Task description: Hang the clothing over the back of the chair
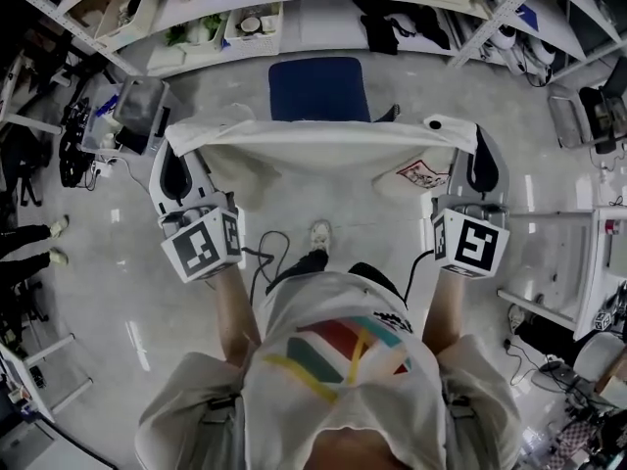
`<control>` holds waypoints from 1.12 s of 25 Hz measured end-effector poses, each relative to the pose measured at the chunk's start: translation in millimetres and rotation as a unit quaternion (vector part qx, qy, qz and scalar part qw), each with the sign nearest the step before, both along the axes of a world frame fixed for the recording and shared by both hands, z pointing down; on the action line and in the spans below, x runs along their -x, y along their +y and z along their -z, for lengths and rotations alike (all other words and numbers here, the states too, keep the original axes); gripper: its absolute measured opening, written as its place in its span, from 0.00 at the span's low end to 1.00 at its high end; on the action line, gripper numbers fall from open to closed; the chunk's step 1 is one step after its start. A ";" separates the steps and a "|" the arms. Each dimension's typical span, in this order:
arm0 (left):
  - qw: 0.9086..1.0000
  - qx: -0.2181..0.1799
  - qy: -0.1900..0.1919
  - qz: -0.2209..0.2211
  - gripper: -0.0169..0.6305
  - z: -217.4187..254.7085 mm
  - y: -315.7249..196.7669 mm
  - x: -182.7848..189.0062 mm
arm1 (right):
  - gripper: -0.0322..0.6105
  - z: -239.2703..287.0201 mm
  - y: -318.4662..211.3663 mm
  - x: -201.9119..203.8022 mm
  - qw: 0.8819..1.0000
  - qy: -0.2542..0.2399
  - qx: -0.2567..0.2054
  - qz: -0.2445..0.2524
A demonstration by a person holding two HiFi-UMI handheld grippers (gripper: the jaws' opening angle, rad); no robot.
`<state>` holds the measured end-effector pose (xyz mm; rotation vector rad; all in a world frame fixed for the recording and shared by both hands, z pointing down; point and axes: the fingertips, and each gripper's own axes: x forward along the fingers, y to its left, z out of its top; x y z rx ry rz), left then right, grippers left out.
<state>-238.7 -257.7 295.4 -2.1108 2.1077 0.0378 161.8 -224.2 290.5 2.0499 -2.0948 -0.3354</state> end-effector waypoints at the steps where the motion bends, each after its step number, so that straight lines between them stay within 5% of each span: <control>1: 1.000 0.002 0.002 0.002 0.06 -1.4 -2.2 1.7 | 0.07 -0.4 -3.2 1.4 1.000 -0.001 0.001 0.001; 14: 0.999 0.001 0.006 0.035 0.06 7.9 9.8 -14.6 | 0.07 -9.3 -16.4 -15.7 0.999 -0.015 0.022 0.036; 28: 0.997 -0.072 -0.007 0.016 0.06 113.9 -7.2 -13.9 | 0.07 124.6 -56.4 -9.2 0.986 0.023 -0.127 0.102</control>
